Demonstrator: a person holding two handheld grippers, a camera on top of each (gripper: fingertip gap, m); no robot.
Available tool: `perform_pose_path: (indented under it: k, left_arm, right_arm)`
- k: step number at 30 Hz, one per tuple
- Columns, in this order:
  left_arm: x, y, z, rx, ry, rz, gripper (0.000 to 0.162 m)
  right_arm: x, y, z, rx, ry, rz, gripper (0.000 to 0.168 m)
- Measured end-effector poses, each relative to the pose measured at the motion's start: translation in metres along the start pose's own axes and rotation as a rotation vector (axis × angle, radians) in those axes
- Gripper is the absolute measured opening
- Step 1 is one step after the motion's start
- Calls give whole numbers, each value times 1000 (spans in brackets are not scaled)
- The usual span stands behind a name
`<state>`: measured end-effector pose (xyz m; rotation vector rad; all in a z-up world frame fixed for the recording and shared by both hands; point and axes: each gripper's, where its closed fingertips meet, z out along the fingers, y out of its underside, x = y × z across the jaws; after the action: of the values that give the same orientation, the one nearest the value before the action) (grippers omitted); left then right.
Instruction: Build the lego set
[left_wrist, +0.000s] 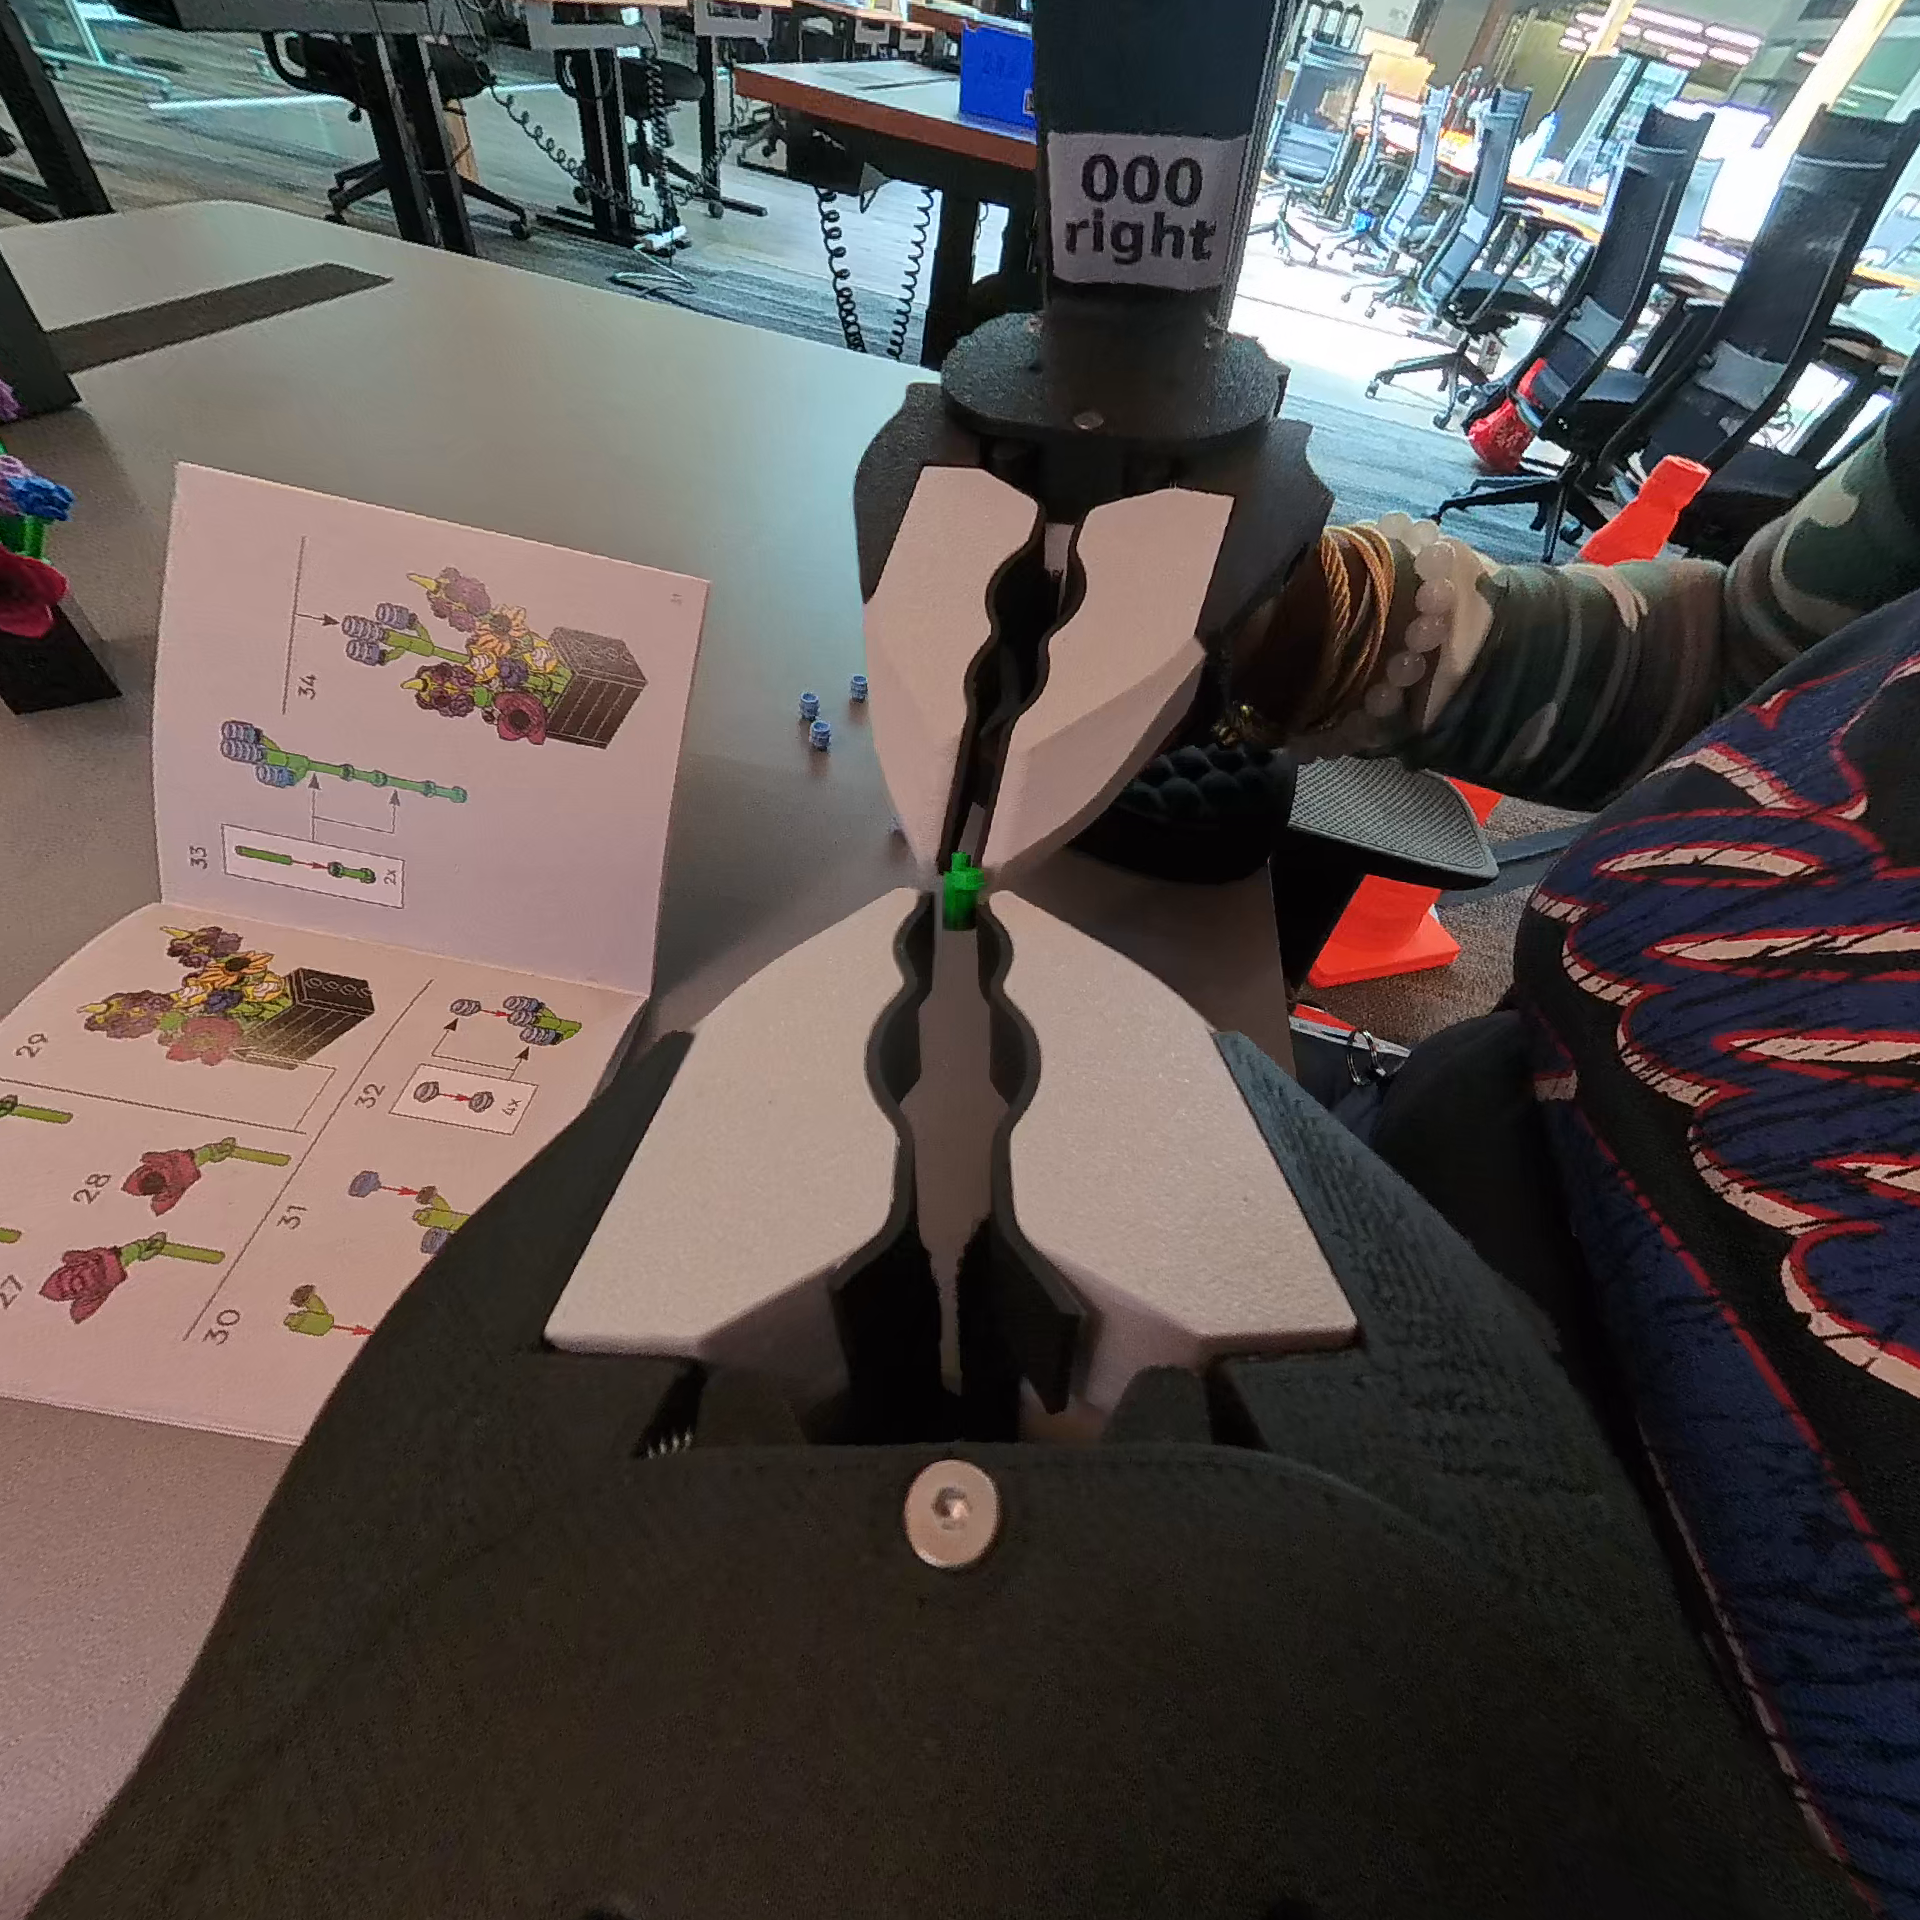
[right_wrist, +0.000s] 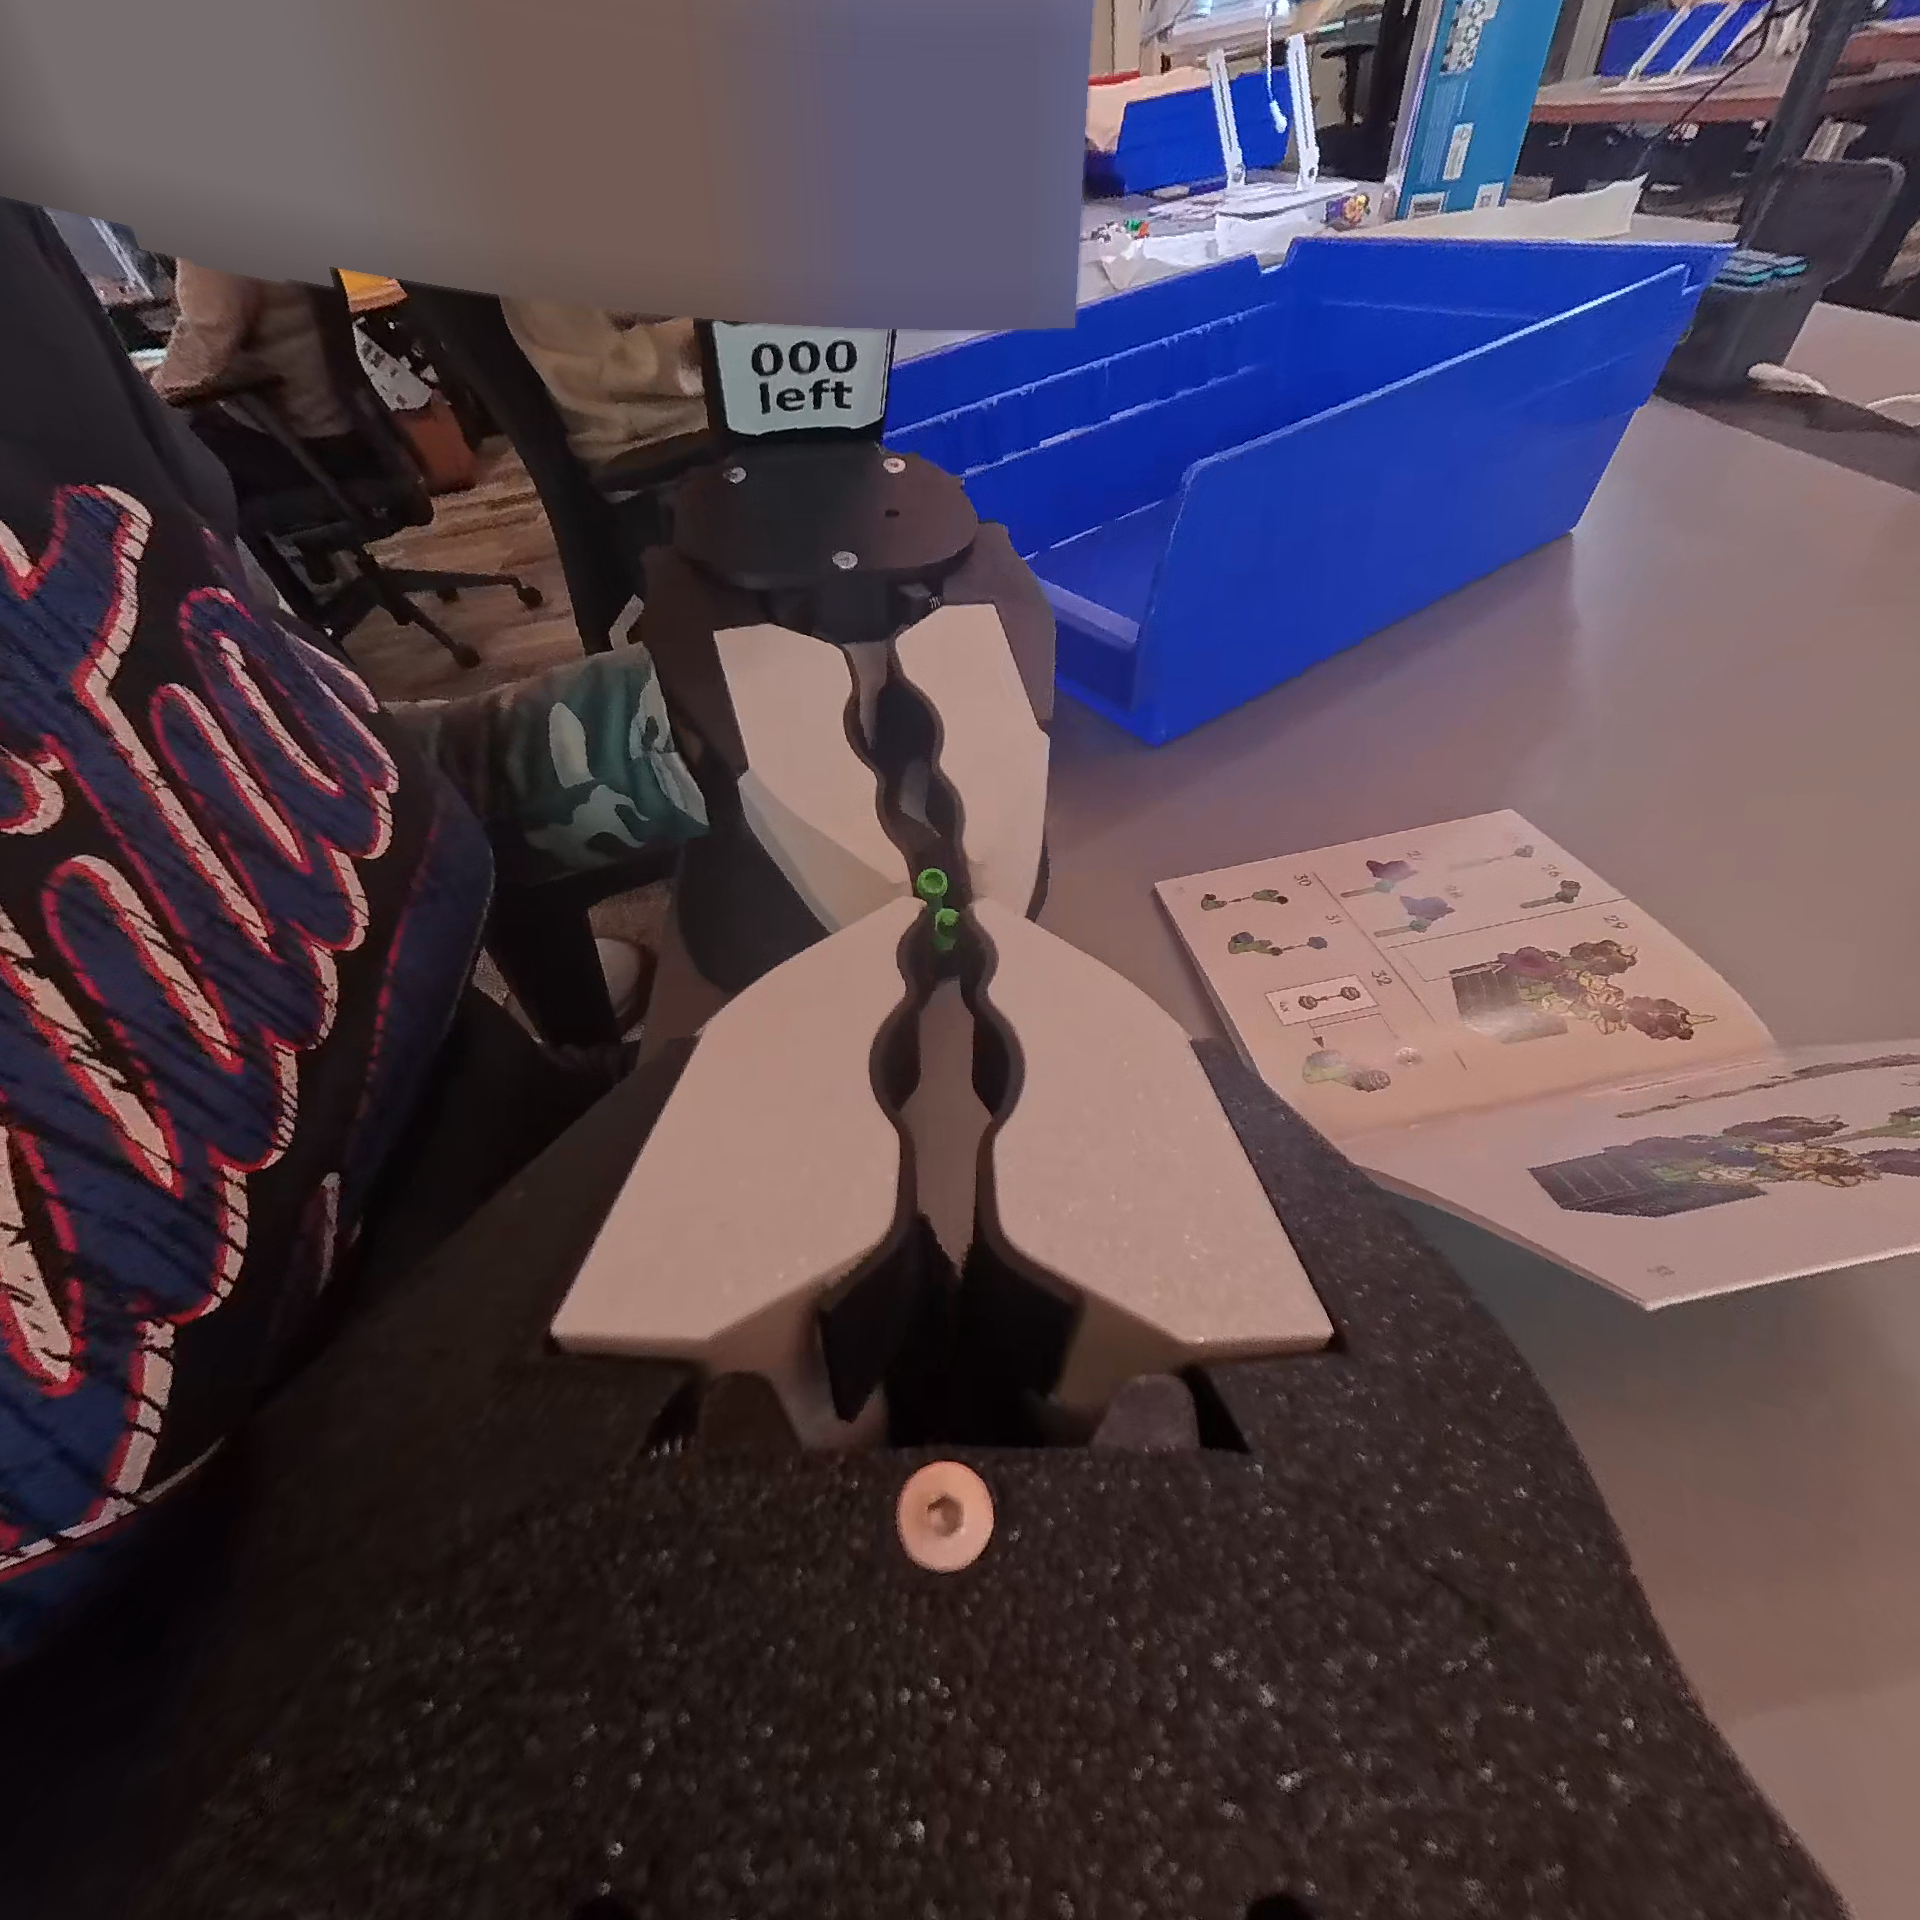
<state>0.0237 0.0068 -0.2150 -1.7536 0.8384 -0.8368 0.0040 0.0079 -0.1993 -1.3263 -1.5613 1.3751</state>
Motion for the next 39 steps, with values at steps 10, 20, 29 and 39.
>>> perform_pose_path:
  k: [10,20,29,39]
  left_arm:
    - [-20,-47,-72,107,-155,12,40]
    - [-175,-22,-238,-572,-520,32,34]
    - [-261,68,-254,-1033,-351,-16,27]
    - [-285,86,-239,-1051,-313,-71,18]
  right_arm:
    - [20,-11,-27,123,98,30,4]
    - [20,-16,-36,200,100,28,4]
    - [20,-18,-39,231,92,39,4]
    - [21,-22,-44,269,89,48,4]
